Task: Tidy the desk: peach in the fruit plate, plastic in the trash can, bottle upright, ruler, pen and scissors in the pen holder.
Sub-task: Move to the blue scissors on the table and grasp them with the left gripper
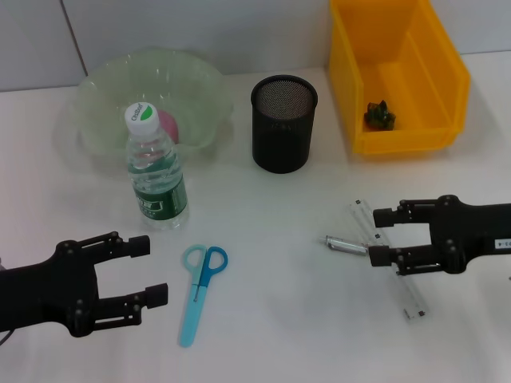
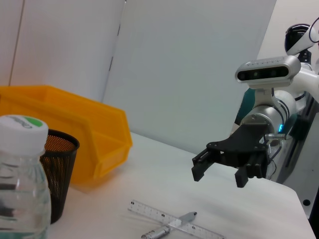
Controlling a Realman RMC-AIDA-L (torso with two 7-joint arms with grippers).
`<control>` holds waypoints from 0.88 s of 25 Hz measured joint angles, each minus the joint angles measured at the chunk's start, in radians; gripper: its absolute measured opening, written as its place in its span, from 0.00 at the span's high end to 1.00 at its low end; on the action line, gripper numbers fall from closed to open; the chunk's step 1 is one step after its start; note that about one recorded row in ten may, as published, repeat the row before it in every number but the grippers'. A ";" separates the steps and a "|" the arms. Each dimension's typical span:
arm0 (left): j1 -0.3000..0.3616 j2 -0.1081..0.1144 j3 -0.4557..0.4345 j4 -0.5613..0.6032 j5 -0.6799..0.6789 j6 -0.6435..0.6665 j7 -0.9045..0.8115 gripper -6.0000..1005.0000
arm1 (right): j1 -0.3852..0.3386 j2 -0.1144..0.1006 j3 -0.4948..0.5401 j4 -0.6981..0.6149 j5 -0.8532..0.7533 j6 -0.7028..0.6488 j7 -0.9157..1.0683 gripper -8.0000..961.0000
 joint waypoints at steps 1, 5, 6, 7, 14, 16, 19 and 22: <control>0.000 0.000 0.000 0.000 0.002 0.000 -0.002 0.20 | -0.004 0.000 0.001 -0.005 -0.006 -0.007 0.000 0.26; 0.000 0.000 0.000 0.004 0.010 0.000 -0.010 0.20 | -0.019 0.001 0.006 -0.023 -0.038 -0.033 0.001 0.26; 0.000 0.000 0.000 0.004 0.010 0.000 -0.013 0.20 | -0.024 0.001 0.006 -0.025 -0.044 -0.037 0.002 0.26; -0.001 0.000 0.001 0.003 0.011 0.000 -0.016 0.20 | -0.028 0.001 0.004 -0.026 -0.048 -0.041 0.002 0.26; -0.003 0.002 0.021 0.009 0.012 -0.007 -0.058 0.20 | -0.053 0.000 -0.001 -0.040 -0.075 -0.062 -0.012 0.26; -0.005 0.003 0.021 0.010 0.012 -0.010 -0.063 0.20 | -0.054 0.001 -0.002 -0.042 -0.075 -0.062 -0.014 0.26; -0.008 0.005 0.022 0.010 0.012 -0.011 -0.068 0.20 | -0.057 0.002 -0.001 -0.043 -0.075 -0.063 -0.021 0.26; -0.010 0.007 0.023 0.010 0.012 -0.008 -0.073 0.20 | -0.057 0.002 -0.001 -0.043 -0.075 -0.063 -0.022 0.26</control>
